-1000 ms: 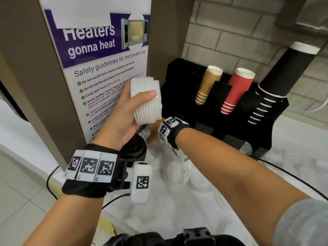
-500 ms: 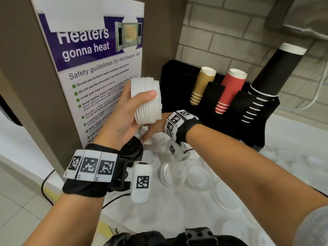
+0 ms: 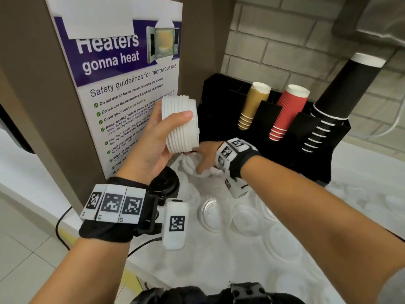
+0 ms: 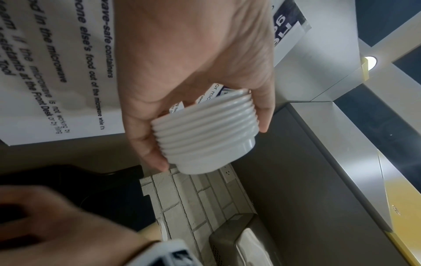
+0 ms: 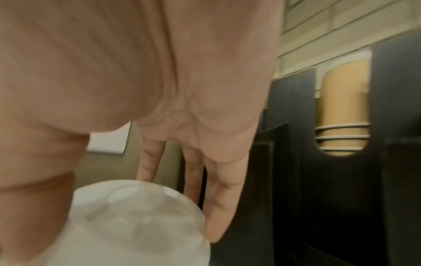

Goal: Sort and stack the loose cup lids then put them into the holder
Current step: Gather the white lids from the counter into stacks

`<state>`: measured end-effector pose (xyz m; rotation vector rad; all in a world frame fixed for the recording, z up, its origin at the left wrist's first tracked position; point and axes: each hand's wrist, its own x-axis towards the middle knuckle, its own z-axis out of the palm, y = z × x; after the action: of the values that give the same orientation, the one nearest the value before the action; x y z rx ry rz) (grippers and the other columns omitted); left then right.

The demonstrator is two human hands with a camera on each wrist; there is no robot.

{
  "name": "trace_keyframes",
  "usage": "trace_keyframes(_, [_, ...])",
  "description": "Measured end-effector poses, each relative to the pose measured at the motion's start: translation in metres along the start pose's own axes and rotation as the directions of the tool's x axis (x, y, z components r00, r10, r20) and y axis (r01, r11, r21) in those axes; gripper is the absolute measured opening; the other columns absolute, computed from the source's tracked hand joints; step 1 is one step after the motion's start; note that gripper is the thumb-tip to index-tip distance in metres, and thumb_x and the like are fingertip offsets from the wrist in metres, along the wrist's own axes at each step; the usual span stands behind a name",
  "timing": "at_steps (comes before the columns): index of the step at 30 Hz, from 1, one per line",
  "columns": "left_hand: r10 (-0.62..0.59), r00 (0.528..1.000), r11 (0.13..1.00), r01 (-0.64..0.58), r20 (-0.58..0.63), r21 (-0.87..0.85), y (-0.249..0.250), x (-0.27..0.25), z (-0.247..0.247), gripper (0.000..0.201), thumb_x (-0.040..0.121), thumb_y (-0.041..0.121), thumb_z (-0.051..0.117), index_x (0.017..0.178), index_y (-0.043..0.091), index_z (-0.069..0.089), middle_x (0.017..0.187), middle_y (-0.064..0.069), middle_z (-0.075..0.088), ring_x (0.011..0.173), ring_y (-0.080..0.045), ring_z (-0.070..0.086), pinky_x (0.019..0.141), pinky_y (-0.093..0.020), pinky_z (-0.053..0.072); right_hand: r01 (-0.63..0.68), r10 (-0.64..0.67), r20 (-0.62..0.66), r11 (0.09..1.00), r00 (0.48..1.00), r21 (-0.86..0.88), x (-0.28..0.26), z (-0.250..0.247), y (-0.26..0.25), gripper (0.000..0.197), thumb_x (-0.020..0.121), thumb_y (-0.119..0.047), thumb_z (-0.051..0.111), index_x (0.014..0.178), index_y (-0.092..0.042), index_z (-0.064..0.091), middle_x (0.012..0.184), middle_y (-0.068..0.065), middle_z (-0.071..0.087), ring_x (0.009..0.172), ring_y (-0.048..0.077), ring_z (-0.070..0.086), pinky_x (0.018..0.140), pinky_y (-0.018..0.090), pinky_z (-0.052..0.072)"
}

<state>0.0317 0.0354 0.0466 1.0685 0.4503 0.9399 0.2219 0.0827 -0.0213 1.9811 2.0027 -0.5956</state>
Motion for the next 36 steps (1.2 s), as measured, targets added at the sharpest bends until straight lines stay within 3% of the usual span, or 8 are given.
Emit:
trace_keyframes(3, [0.008, 1.000, 1.000, -0.008, 0.003, 0.009, -0.003, 0.001, 0.003, 0.087, 0.062, 0.033, 0.075, 0.141, 0.013, 0.043, 0.103, 0.001, 0.061, 0.086, -0.011, 0.065, 0.062, -0.027, 0.053, 0.029, 0.016, -0.132, 0.943, 0.991, 0.330, -0.034, -0.016, 0.017, 0.070, 0.076, -0.035, 0.075, 0.136, -0.039, 0.039, 0.126, -0.001, 0.055, 0.109, 0.018, 0.058, 0.084, 0.027, 0.052])
trace_keyframes(7, [-0.010, 1.000, 1.000, 0.010, 0.013, 0.020, -0.014, 0.003, 0.013, 0.094, 0.056, 0.040, 0.076, 0.140, 0.014, 0.043, 0.112, -0.003, 0.059, 0.098, -0.017, 0.063, 0.068, -0.029, 0.052, 0.171, 0.044, -0.261, 0.646, 0.964, 0.744, -0.088, -0.023, 0.031, 0.056, 0.083, -0.016, 0.070, 0.126, -0.041, 0.044, 0.121, 0.006, 0.056, 0.110, 0.020, 0.059, 0.091, 0.038, 0.055])
trace_keyframes(12, [-0.032, 0.998, 0.998, 0.029, 0.055, 0.053, -0.035, 0.009, 0.029, 0.084, 0.057, 0.040, 0.078, 0.133, 0.019, 0.048, 0.121, -0.005, 0.061, 0.110, -0.022, 0.062, 0.079, -0.036, 0.054, 0.391, 0.083, -0.449, 0.369, 0.890, 0.843, -0.145, 0.001, 0.031, 0.058, 0.081, -0.015, 0.069, 0.130, -0.038, 0.047, 0.125, 0.007, 0.056, 0.114, 0.024, 0.060, 0.093, 0.046, 0.053])
trace_keyframes(16, [-0.043, 0.994, 0.997, 0.036, 0.099, 0.072, -0.049, 0.011, 0.038, 0.067, 0.057, 0.042, 0.078, 0.118, 0.032, 0.054, 0.112, 0.007, 0.064, 0.104, -0.011, 0.065, 0.074, -0.028, 0.054, 0.494, 0.090, -0.524, 0.233, 0.847, 0.838, -0.171, 0.029, 0.022, 0.068, 0.072, -0.021, 0.071, 0.134, -0.032, 0.045, 0.131, 0.010, 0.053, 0.108, 0.032, 0.063, 0.091, 0.048, 0.053])
trace_keyframes(18, [-0.038, 0.992, 0.996, 0.027, 0.118, 0.087, -0.055, 0.009, 0.041, 0.065, 0.058, 0.043, 0.078, 0.118, 0.034, 0.054, 0.113, 0.008, 0.064, 0.106, -0.011, 0.064, 0.073, -0.024, 0.053, 0.530, 0.132, -0.561, 0.210, 0.817, 0.821, -0.176, 0.040, 0.019, 0.067, 0.072, -0.024, 0.071, 0.134, -0.033, 0.045, 0.131, 0.010, 0.053, 0.108, 0.035, 0.062, 0.092, 0.051, 0.052])
trace_keyframes(24, [-0.045, 0.985, 0.991, 0.022, 0.168, 0.135, -0.067, 0.002, 0.046, 0.069, 0.059, 0.044, 0.077, 0.122, 0.030, 0.052, 0.119, 0.000, 0.060, 0.110, -0.019, 0.061, 0.077, -0.030, 0.052, 0.585, 0.256, -0.629, 0.232, 0.734, 0.777, -0.179, 0.056, 0.011, 0.058, 0.078, -0.033, 0.072, 0.130, -0.038, 0.047, 0.122, 0.000, 0.061, 0.102, 0.024, 0.067, 0.083, 0.039, 0.056])
trace_keyframes(31, [-0.124, 0.964, 0.985, 0.090, 0.235, 0.150, -0.064, 0.001, 0.040, 0.075, 0.059, 0.041, 0.078, 0.128, 0.026, 0.052, 0.115, 0.000, 0.063, 0.102, -0.015, 0.066, 0.069, -0.026, 0.054, 0.582, 0.222, -0.641, 0.278, 0.735, 0.764, -0.185, 0.057, 0.007, 0.061, 0.078, -0.031, 0.069, 0.134, -0.040, 0.046, 0.129, 0.000, 0.057, 0.106, 0.024, 0.064, 0.088, 0.045, 0.055])
trace_keyframes(36, [-0.116, 0.967, 0.989, 0.091, 0.228, 0.117, -0.065, -0.003, 0.045, 0.073, 0.059, 0.042, 0.079, 0.126, 0.029, 0.052, 0.115, 0.001, 0.063, 0.102, -0.015, 0.066, 0.073, -0.031, 0.054, 0.601, 0.231, -0.654, 0.262, 0.720, 0.755, -0.187, 0.056, 0.005, 0.060, 0.081, -0.020, 0.071, 0.133, -0.038, 0.047, 0.128, -0.002, 0.057, 0.103, 0.022, 0.065, 0.082, 0.034, 0.054])
